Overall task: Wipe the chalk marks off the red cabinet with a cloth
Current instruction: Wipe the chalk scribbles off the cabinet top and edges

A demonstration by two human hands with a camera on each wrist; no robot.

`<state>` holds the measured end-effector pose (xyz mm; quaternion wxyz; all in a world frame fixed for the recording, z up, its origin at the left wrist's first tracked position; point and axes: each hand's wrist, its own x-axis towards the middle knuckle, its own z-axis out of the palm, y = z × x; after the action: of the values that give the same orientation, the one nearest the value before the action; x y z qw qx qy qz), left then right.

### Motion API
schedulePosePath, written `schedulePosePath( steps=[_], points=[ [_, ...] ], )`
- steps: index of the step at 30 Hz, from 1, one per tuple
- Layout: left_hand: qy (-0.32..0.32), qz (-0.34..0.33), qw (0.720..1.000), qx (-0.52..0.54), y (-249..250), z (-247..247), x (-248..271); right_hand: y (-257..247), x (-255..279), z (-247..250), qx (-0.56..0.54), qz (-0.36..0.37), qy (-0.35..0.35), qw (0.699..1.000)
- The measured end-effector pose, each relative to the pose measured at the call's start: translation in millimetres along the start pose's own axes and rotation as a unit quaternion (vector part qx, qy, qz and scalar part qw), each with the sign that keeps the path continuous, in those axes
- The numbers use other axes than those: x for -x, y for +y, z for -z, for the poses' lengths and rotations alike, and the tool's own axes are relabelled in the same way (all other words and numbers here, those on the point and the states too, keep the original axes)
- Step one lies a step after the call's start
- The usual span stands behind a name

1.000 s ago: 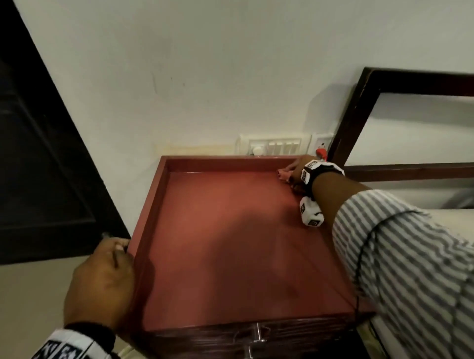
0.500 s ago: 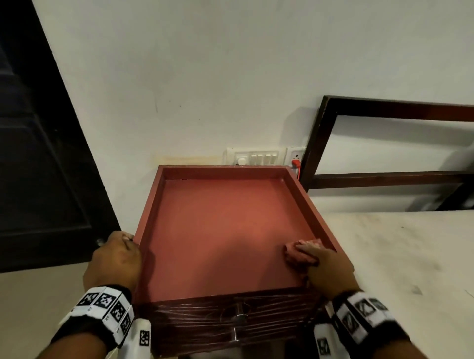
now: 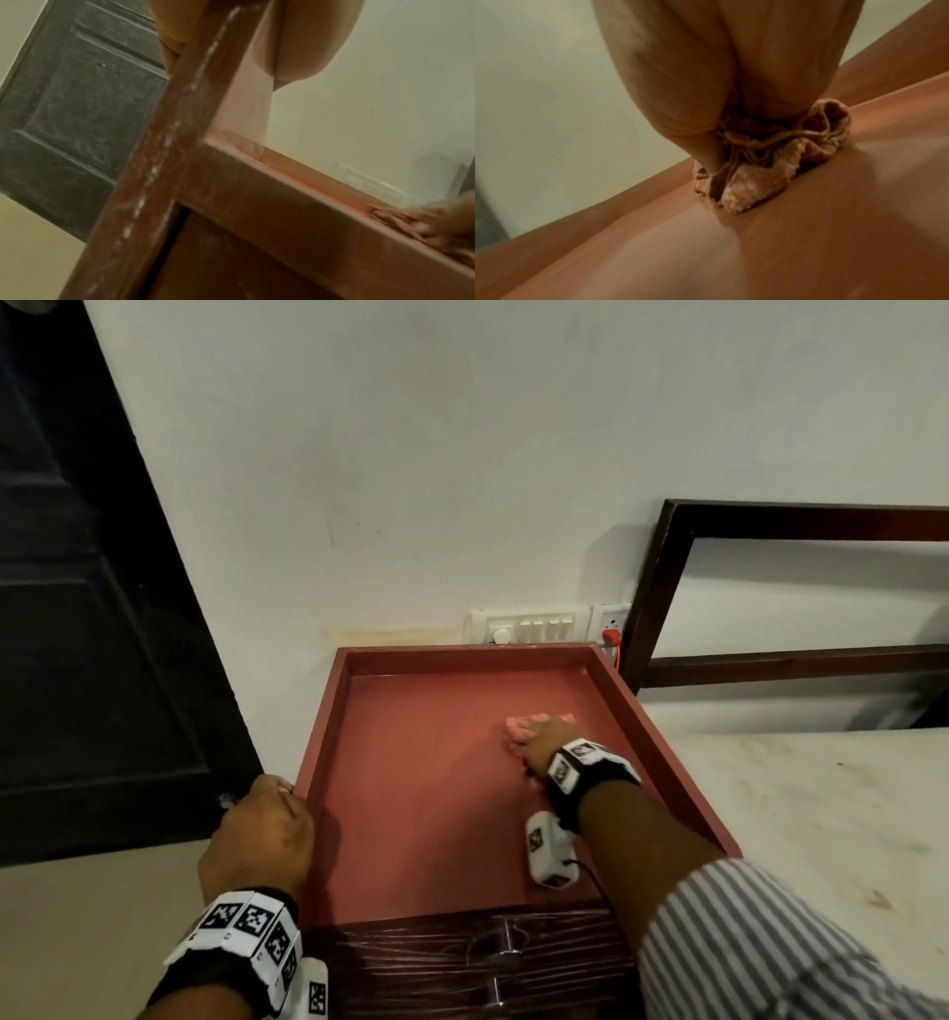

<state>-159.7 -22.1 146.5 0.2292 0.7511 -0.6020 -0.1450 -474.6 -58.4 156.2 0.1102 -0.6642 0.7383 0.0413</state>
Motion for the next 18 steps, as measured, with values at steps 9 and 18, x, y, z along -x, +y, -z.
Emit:
schedulePosePath(
  steps=[9, 18],
  points=[
    [0.010, -0.006, 1.000, 0.004, -6.5, -2.6, 1.4, -133.9, 96.1, -52.6, -0.149, 0.231, 0.029, 0.961],
    [0.005, 0.002, 1.000, -0.008, -11.1, -4.0, -3.1, 39.6, 92.0, -21.1, -0.106, -0.005, 0.092, 0.990]
  ],
)
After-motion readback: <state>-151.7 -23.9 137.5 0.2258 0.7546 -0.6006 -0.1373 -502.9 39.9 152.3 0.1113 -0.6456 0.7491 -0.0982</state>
